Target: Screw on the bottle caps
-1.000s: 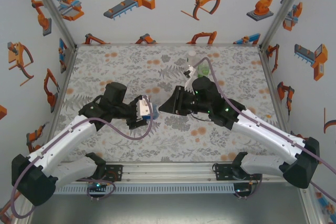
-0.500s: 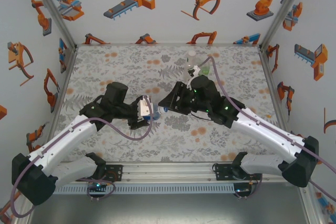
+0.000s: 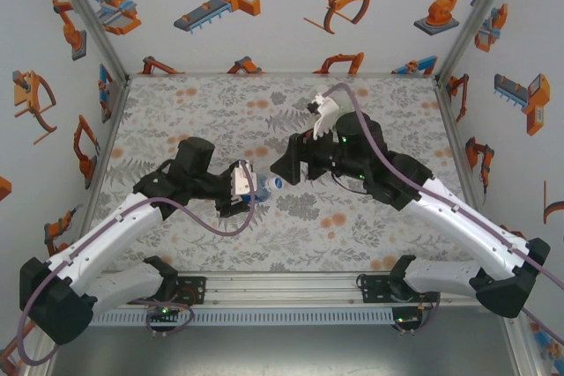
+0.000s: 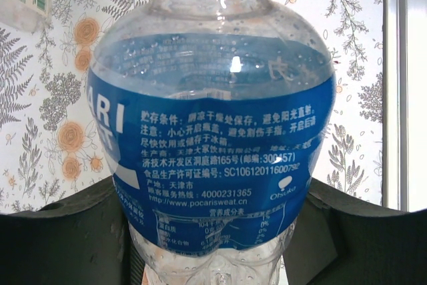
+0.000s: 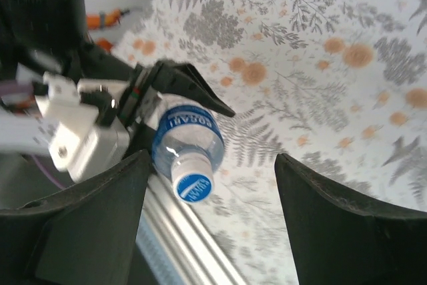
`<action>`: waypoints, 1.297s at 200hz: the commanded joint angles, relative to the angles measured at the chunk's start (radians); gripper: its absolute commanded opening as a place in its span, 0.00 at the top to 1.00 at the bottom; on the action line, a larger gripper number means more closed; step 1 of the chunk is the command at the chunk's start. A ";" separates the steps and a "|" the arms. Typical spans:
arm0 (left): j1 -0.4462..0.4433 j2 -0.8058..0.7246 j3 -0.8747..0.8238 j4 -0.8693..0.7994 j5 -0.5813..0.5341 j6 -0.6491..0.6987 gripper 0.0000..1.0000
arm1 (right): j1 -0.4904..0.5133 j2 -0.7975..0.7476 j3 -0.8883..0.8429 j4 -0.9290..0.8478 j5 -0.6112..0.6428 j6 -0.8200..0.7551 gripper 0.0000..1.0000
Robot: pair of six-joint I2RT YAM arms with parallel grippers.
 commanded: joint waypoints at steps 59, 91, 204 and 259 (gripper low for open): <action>-0.003 -0.008 0.036 -0.008 0.099 0.039 1.00 | -0.003 -0.016 -0.004 -0.030 -0.427 -0.818 0.35; -0.004 -0.008 0.033 -0.009 0.120 0.048 1.00 | 0.000 -0.013 -0.036 -0.014 -0.445 -0.869 0.40; -0.003 -0.009 0.036 -0.014 0.134 0.050 1.00 | 0.012 0.016 -0.062 -0.001 -0.470 -0.867 0.57; -0.003 -0.002 0.039 -0.014 0.131 0.045 1.00 | 0.018 0.024 -0.081 0.023 -0.468 -0.834 0.74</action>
